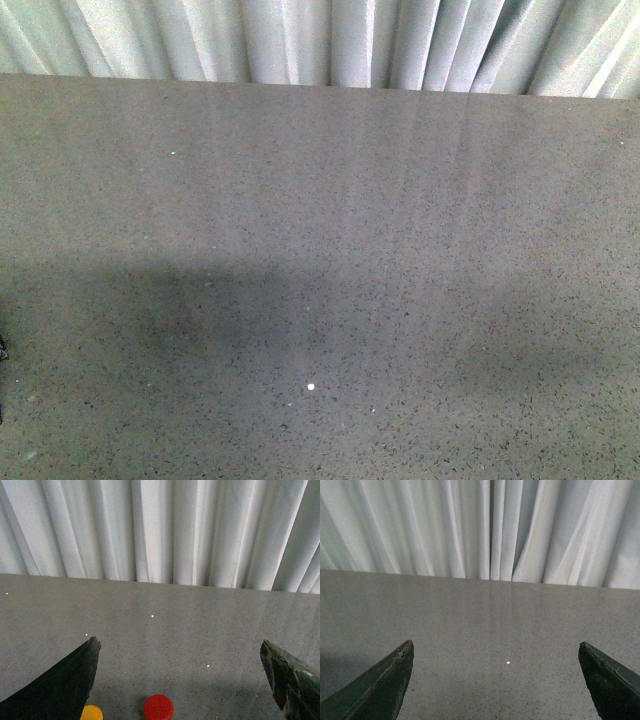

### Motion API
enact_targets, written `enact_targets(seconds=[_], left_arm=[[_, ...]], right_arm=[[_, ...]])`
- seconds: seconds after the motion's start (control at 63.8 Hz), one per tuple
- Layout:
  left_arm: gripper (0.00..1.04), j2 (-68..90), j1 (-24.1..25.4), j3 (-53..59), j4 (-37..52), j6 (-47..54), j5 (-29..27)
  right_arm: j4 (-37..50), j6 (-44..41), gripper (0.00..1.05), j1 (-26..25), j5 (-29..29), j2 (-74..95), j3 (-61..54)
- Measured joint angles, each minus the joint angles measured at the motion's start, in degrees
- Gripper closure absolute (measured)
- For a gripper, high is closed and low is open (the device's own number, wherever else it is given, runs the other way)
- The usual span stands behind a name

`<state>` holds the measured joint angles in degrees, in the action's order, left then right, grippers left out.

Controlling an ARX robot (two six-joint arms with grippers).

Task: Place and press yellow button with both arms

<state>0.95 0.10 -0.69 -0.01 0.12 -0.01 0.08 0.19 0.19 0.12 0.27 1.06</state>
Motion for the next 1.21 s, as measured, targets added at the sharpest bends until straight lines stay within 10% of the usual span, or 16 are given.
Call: enact_targets(seconds=[0.753,0.909,1.207], left_arm=[[0.09,0.0,0.0,0.0,0.0,0.0,0.0],[0.09,16.6,4.1,-10.2,-19.6,-0.5,14.0],[0.09,43.7,13.2,-13.5,3.7,0.2,14.6]], right_arm=[[0.0,0.0,0.09,0.0,0.0,0.0,0.0],[0.0,0.0,0.09,0.0,-0.1,0.0,0.0],[0.0,0.0,0.09,0.0,-0.1,0.0,0.0]])
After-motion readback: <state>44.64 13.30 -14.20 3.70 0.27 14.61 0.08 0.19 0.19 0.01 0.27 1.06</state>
